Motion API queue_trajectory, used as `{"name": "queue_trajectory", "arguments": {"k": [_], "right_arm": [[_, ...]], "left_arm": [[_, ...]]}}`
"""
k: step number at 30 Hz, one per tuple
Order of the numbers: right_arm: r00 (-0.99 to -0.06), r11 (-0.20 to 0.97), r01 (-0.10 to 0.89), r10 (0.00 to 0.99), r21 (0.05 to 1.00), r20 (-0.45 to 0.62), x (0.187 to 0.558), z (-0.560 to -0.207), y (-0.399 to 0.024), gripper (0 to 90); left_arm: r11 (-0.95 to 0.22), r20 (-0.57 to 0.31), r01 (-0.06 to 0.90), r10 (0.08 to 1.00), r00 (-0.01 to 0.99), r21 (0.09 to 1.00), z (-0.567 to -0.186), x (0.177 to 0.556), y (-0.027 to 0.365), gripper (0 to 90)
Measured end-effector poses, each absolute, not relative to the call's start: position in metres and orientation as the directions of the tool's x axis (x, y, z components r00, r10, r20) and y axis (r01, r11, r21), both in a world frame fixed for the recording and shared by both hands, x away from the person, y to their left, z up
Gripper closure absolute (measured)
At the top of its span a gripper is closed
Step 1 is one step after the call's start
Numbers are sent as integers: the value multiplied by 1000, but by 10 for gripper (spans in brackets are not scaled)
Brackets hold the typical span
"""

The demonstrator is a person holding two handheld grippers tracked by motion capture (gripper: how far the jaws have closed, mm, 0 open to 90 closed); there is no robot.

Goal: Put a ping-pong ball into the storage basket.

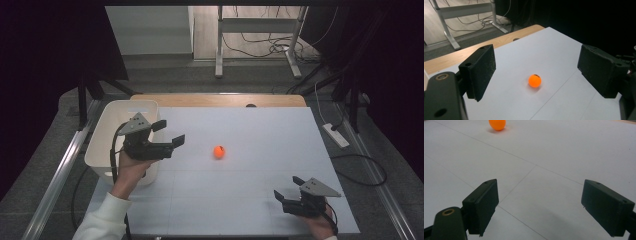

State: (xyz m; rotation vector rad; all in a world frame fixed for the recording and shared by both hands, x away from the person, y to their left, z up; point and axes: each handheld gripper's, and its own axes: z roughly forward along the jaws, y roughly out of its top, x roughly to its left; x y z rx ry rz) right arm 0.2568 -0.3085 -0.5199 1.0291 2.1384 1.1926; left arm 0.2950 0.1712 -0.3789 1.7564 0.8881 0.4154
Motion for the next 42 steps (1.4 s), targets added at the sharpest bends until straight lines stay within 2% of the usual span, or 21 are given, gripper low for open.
{"name": "queue_trajectory", "arguments": {"k": [28,42], "right_arm": [[-618,321,381,786,867,-19,265,-519,-306,146],[-642,334,365,766,869,-25,265,-518,-305,146]], "left_arm": [[-226,-130,408,722,680,885,-398,316,131,159],[-244,-132,455,748,651,857,-413,332,119,161]]}}
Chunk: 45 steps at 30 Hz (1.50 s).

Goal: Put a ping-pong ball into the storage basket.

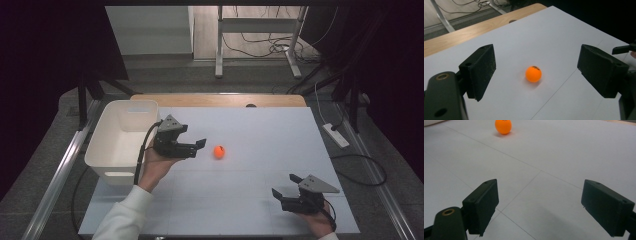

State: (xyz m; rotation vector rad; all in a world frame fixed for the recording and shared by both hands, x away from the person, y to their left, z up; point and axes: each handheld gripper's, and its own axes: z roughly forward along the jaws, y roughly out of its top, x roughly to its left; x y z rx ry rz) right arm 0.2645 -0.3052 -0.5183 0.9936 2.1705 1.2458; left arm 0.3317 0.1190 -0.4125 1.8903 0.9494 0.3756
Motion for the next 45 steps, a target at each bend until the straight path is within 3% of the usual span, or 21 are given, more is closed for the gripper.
{"name": "queue_trajectory", "arguments": {"k": [45], "right_arm": [[-655,356,355,755,865,-42,261,-519,-302,146]], "left_arm": [[-319,-144,554,758,636,769,-446,366,89,155]]}}
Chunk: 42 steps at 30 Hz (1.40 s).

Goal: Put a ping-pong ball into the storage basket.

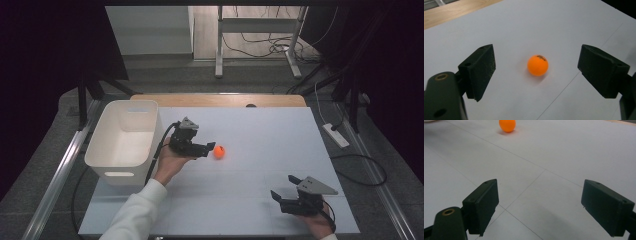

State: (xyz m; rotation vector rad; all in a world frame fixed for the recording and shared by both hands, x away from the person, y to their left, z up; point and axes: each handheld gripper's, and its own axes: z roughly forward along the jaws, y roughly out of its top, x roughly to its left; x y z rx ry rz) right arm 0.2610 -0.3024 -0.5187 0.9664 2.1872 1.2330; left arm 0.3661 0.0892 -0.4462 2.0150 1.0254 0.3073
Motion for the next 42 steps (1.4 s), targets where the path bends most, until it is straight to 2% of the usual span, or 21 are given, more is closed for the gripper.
{"name": "queue_trajectory", "arguments": {"k": [42], "right_arm": [[-654,369,362,755,856,-49,261,-521,-302,147]], "left_arm": [[-347,-160,616,771,617,707,-473,394,74,155]]}}
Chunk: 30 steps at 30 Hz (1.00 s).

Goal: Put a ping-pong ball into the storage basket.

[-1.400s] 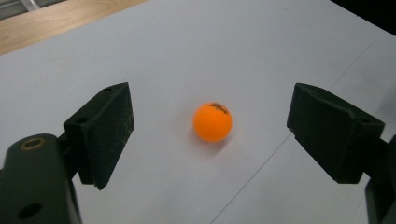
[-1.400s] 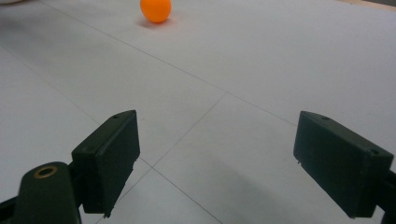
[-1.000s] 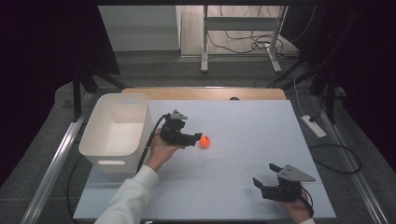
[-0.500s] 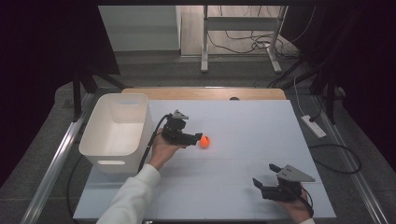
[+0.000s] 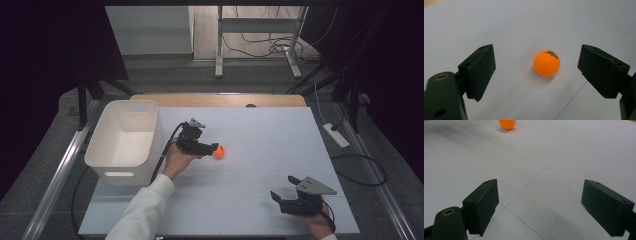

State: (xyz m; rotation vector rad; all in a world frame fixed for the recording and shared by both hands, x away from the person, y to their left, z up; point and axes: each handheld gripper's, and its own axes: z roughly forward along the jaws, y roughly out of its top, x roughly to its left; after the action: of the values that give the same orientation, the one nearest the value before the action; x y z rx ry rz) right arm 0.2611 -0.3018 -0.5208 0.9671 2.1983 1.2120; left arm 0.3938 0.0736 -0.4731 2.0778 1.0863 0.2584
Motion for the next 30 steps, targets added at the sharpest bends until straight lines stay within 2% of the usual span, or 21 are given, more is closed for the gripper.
{"name": "queue_trajectory", "arguments": {"k": [30], "right_arm": [[-658,375,369,752,850,-46,261,-522,-301,147]], "left_arm": [[-402,-171,643,748,641,652,-500,406,44,149]]}}
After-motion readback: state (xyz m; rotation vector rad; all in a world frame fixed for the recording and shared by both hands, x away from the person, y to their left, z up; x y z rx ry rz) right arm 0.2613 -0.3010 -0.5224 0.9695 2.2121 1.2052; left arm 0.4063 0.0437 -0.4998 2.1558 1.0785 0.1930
